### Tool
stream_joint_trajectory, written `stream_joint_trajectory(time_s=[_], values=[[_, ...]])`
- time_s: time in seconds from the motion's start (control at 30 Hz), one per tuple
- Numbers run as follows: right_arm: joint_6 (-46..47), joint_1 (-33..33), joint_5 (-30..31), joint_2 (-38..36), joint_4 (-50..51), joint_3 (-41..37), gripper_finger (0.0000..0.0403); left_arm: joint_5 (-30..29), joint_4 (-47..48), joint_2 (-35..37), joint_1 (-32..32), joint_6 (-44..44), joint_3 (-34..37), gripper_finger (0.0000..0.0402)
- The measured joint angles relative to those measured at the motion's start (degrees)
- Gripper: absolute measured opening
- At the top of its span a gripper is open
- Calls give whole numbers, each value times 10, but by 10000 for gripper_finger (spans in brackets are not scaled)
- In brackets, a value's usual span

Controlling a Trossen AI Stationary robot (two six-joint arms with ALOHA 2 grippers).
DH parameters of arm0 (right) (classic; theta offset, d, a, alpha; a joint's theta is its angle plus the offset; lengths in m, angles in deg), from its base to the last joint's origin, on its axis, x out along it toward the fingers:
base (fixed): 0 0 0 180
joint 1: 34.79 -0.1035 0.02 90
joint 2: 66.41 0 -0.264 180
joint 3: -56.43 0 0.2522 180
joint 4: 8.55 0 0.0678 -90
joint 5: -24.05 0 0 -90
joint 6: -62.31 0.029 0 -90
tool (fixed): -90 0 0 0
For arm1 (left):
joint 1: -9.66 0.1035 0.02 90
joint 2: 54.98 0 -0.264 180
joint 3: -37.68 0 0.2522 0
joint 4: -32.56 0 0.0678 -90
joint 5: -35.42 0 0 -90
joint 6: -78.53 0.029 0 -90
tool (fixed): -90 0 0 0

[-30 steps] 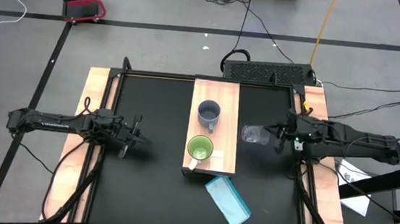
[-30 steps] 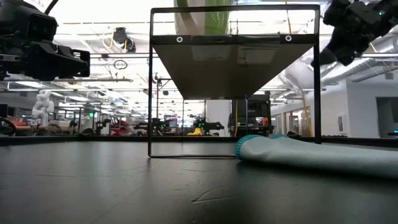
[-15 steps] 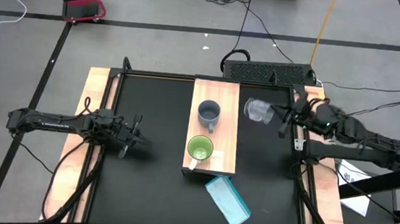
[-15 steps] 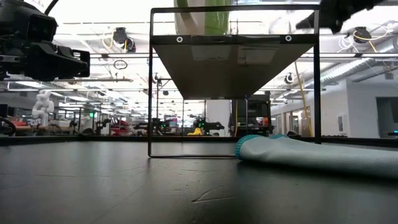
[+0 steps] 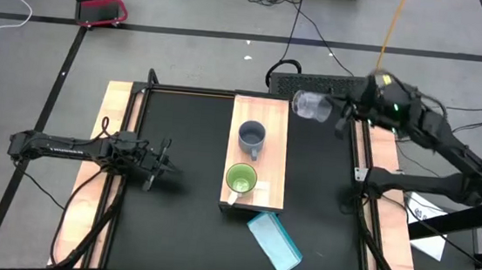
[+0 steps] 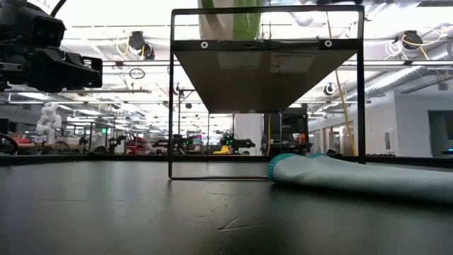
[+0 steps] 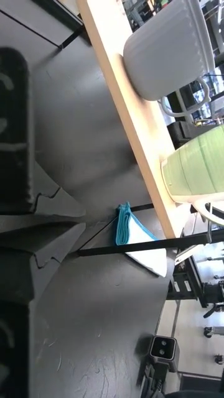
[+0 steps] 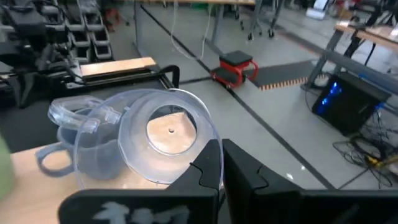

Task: Stack small to large cups/mugs on shelf
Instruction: Put the transparent mug on the shelf

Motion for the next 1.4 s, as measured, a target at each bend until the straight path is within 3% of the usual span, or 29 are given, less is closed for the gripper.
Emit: stream_joint_trajectory(time_s=[0.33,0.47,0.87,1.4], values=[[-31,114,-173,202,136,205,0,0,0,0,0,-4,0,26],[-54,132,-174,264,197,262,0,0,2,0,0,-4,0,26],[-141,140,-202,380,311,336,0,0,5,0,0,-1,0,26],[-276,131,-199,444,325,345,0,-3,6,0,0,2,0,26]])
